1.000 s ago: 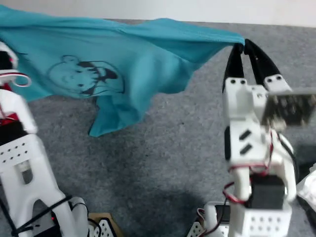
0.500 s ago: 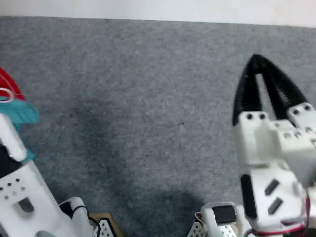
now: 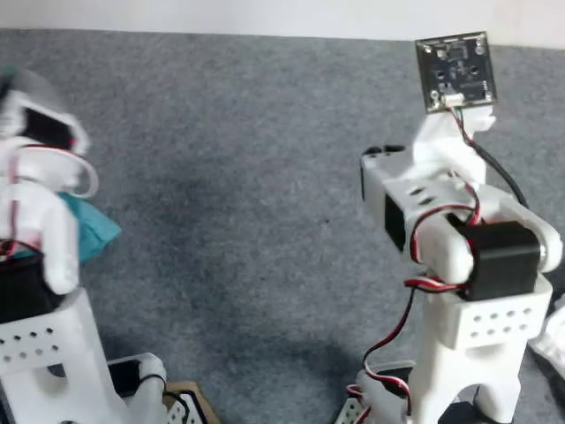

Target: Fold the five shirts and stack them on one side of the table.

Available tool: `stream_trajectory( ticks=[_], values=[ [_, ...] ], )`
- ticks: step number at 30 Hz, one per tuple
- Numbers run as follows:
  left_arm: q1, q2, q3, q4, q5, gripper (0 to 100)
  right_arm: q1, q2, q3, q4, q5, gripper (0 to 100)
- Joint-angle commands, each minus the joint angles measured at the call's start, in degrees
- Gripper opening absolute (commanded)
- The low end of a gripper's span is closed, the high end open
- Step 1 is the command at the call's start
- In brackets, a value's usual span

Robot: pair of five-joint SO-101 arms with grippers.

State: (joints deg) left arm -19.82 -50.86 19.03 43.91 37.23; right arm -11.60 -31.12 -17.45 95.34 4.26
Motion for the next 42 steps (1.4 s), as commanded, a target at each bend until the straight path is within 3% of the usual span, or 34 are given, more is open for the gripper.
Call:
stream_trajectory(
  ticks=[1, 6, 10, 17, 25, 28, 31, 34, 42],
  values=[
    [4.44, -0.4, -1.27, 3.08, 0.0, 1, -4.62, -0.22, 6.2, -1.89, -0.09, 16.0],
    [-3.03, 1.27, 0.13, 3.08, 0.0, 1, -15.16, -0.31, 20.62, -10.68, 3.43, 16.3],
    [-11.65, 3.12, -0.13, 3.08, 0.09, 1, -19.56, -0.31, 31.96, -22.11, 3.08, 16.3],
    [-20.79, 1.63, -0.22, 3.25, -0.09, 1, -28.0, 0.31, 57.98, -56.48, 3.08, 16.3],
    [-38.9, 0.31, 10.59, 4.57, -12.48, 1, -37.58, 0.4, 78.2, -89.63, 3.25, 16.3],
    [-42.68, 0.31, 18.51, 0.44, -14.33, 1, -40.48, 0.66, 78.37, -94.46, 3.16, 16.3],
    [-47.43, 0.31, 26.15, -8.88, -14.33, 1, -43.65, 4.0, 75.38, -96.22, 3.16, 16.3],
    [-50.86, 0.31, 31.87, -16.62, -14.24, 1, -46.2, 12.09, 68.97, -96.22, 3.08, 16.3],
    [-54.02, 0.31, 41.01, -28.04, -14.42, 1, -48.57, 36.53, 48.04, -96.22, 3.08, 16.3]
  ],
)
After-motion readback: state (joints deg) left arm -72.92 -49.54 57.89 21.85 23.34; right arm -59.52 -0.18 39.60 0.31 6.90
